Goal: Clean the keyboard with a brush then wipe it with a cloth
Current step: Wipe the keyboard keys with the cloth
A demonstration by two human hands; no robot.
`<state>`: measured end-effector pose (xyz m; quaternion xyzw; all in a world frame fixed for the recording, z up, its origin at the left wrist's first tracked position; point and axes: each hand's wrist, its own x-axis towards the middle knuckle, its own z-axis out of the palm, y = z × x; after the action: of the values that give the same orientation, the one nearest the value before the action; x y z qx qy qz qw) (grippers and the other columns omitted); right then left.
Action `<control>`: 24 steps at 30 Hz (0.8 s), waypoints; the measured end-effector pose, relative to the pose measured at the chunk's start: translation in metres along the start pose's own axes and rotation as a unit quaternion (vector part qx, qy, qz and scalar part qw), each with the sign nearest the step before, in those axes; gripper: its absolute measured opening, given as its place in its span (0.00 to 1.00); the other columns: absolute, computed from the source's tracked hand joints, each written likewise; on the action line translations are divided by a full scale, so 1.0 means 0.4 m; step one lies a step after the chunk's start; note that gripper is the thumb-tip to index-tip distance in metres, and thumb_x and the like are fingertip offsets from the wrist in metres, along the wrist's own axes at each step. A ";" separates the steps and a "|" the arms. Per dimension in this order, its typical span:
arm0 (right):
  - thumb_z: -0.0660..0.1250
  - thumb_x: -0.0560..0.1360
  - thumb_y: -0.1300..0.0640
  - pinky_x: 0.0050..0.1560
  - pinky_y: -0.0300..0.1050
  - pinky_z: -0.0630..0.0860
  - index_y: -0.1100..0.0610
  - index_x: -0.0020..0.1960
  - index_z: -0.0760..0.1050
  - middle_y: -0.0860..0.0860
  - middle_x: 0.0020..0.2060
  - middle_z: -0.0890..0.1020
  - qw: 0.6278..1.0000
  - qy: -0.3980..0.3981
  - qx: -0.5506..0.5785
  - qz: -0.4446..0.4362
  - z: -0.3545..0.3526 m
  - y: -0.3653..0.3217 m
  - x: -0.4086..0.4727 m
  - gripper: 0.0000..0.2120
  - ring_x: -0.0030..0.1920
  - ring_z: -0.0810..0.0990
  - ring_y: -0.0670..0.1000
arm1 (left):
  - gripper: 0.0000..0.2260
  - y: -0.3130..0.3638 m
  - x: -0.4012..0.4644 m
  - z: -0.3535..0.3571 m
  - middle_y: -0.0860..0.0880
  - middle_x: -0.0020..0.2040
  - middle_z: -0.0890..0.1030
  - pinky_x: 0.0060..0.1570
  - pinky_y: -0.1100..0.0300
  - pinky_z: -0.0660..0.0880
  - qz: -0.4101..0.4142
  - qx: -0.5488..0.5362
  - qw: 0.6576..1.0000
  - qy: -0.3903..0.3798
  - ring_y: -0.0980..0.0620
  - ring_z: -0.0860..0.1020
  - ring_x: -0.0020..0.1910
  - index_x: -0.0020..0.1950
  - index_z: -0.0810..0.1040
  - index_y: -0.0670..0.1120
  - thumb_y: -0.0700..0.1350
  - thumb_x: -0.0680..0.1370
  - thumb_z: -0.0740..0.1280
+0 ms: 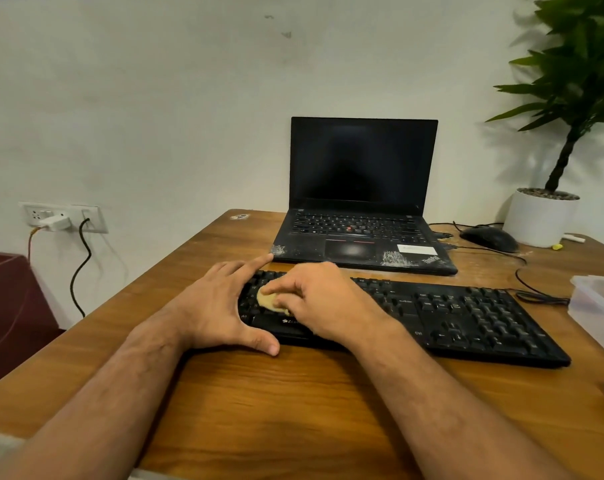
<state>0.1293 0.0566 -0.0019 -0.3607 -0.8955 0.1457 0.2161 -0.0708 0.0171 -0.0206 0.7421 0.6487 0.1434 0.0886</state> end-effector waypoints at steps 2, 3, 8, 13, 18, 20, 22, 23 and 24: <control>0.66 0.79 0.54 0.62 0.49 0.77 0.44 0.61 0.83 0.47 0.55 0.86 0.995 0.051 -0.083 0.037 -0.003 0.004 0.019 0.13 0.57 0.81 0.49 | 0.61 0.002 -0.001 -0.001 0.54 0.78 0.60 0.73 0.50 0.60 -0.006 -0.006 1.000 0.007 0.55 0.57 0.76 0.80 0.45 0.64 0.83 0.52 0.63; 0.66 0.79 0.56 0.61 0.49 0.78 0.46 0.61 0.83 0.49 0.55 0.85 0.989 0.066 -0.118 0.063 -0.011 0.009 0.024 0.14 0.56 0.81 0.51 | 0.60 0.004 -0.001 -0.001 0.54 0.78 0.60 0.73 0.50 0.61 -0.009 -0.009 1.000 0.009 0.55 0.58 0.75 0.80 0.46 0.64 0.83 0.52 0.63; 0.66 0.80 0.55 0.66 0.45 0.73 0.46 0.59 0.83 0.44 0.58 0.83 0.996 0.071 -0.050 0.017 -0.046 0.028 -0.008 0.12 0.59 0.79 0.46 | 0.60 0.008 0.001 0.000 0.54 0.77 0.61 0.73 0.52 0.60 -0.010 -0.012 1.000 0.014 0.55 0.59 0.75 0.80 0.47 0.63 0.83 0.53 0.63; 0.66 0.80 0.54 0.62 0.48 0.77 0.42 0.60 0.83 0.43 0.56 0.84 0.996 0.003 -0.089 0.000 -0.019 0.003 -0.001 0.13 0.57 0.80 0.48 | 0.61 0.005 -0.001 -0.001 0.54 0.77 0.61 0.73 0.51 0.61 -0.008 -0.011 1.000 0.009 0.55 0.59 0.74 0.80 0.47 0.63 0.83 0.52 0.63; 0.65 0.80 0.55 0.61 0.51 0.77 0.45 0.60 0.83 0.47 0.55 0.84 0.981 0.063 -0.165 0.084 -0.036 0.044 0.023 0.13 0.56 0.80 0.51 | 0.62 0.008 -0.001 0.000 0.54 0.77 0.61 0.74 0.49 0.61 -0.020 -0.027 0.999 0.009 0.55 0.59 0.75 0.80 0.47 0.64 0.82 0.51 0.65; 0.67 0.79 0.47 0.64 0.50 0.75 0.44 0.60 0.83 0.44 0.57 0.82 0.998 0.027 -0.044 0.032 -0.030 0.038 0.007 0.11 0.58 0.78 0.47 | 0.62 0.009 -0.001 0.001 0.55 0.77 0.61 0.74 0.50 0.61 -0.016 -0.031 0.999 0.012 0.56 0.58 0.75 0.80 0.48 0.64 0.83 0.51 0.65; 0.67 0.79 0.42 0.65 0.49 0.72 0.43 0.63 0.82 0.43 0.61 0.80 0.999 -0.032 -0.010 0.004 -0.020 0.021 -0.001 0.15 0.61 0.76 0.46 | 0.62 0.009 -0.002 -0.001 0.55 0.77 0.62 0.74 0.51 0.61 -0.015 -0.033 0.999 0.009 0.56 0.58 0.75 0.80 0.47 0.64 0.83 0.51 0.65; 0.67 0.79 0.43 0.65 0.50 0.72 0.42 0.63 0.81 0.43 0.61 0.80 0.999 -0.033 -0.024 0.006 -0.012 0.021 0.002 0.14 0.62 0.76 0.47 | 0.62 0.010 -0.002 -0.001 0.55 0.77 0.62 0.74 0.51 0.61 -0.015 -0.034 0.999 0.008 0.55 0.58 0.75 0.80 0.47 0.64 0.83 0.50 0.65; 0.67 0.79 0.44 0.64 0.50 0.74 0.42 0.62 0.82 0.43 0.60 0.81 0.999 -0.011 -0.042 0.019 -0.006 0.025 0.009 0.13 0.60 0.77 0.47 | 0.62 0.010 -0.001 -0.002 0.55 0.76 0.62 0.74 0.51 0.61 -0.015 -0.035 0.999 0.009 0.56 0.59 0.75 0.80 0.47 0.64 0.83 0.50 0.65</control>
<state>0.1340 0.0664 -0.0028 -0.3846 -0.8961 0.1161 0.1885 -0.0672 0.0158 -0.0186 0.7272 0.6554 0.1713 0.1110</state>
